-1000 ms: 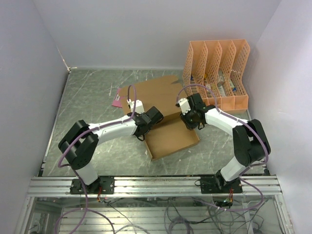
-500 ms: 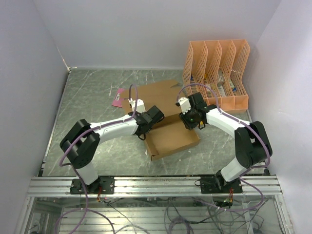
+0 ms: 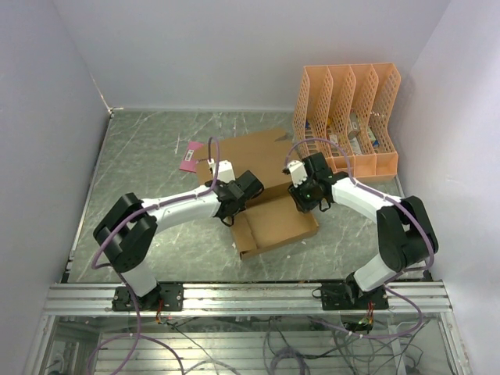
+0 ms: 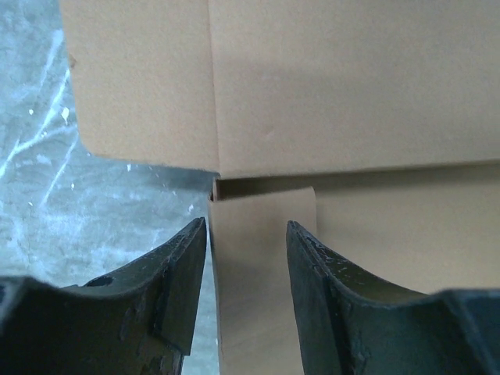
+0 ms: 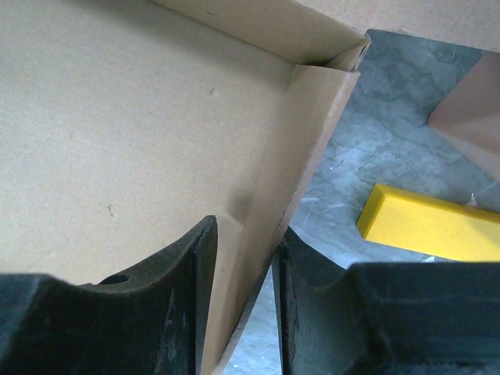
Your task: Fold the paper box
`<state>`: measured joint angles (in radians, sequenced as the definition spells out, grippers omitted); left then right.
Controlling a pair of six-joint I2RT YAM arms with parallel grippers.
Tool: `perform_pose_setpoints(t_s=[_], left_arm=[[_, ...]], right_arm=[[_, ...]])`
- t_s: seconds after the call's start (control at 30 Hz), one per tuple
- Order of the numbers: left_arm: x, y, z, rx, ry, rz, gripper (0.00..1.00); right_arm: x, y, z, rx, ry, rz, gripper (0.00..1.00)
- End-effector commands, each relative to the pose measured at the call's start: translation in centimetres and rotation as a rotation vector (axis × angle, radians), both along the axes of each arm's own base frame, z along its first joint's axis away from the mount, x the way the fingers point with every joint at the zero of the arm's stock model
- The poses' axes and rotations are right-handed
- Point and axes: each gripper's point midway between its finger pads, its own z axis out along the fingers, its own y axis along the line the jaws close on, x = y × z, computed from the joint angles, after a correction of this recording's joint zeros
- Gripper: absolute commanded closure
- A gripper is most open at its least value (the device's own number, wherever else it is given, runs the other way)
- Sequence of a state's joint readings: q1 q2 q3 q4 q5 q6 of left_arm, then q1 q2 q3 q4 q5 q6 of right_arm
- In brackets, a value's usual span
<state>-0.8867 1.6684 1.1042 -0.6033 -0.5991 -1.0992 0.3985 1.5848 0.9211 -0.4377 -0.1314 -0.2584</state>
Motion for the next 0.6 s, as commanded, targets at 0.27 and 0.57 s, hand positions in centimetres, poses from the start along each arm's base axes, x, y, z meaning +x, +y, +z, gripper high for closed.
perform_pose_setpoints(t_s=[0.27,0.57], left_arm=[[-5.3,-2.1,-0.1,-0.029,0.080,-0.115,0.44],[-7.9,-2.1,-1.6,-0.017,0.131,-0.133,0.42]], right_arm=[[0.3,0.2,0.8,0.042,-0.044,-0.029,0.68],[0.2,0.2,0.5,0.044,-0.044,-0.034,0.70]])
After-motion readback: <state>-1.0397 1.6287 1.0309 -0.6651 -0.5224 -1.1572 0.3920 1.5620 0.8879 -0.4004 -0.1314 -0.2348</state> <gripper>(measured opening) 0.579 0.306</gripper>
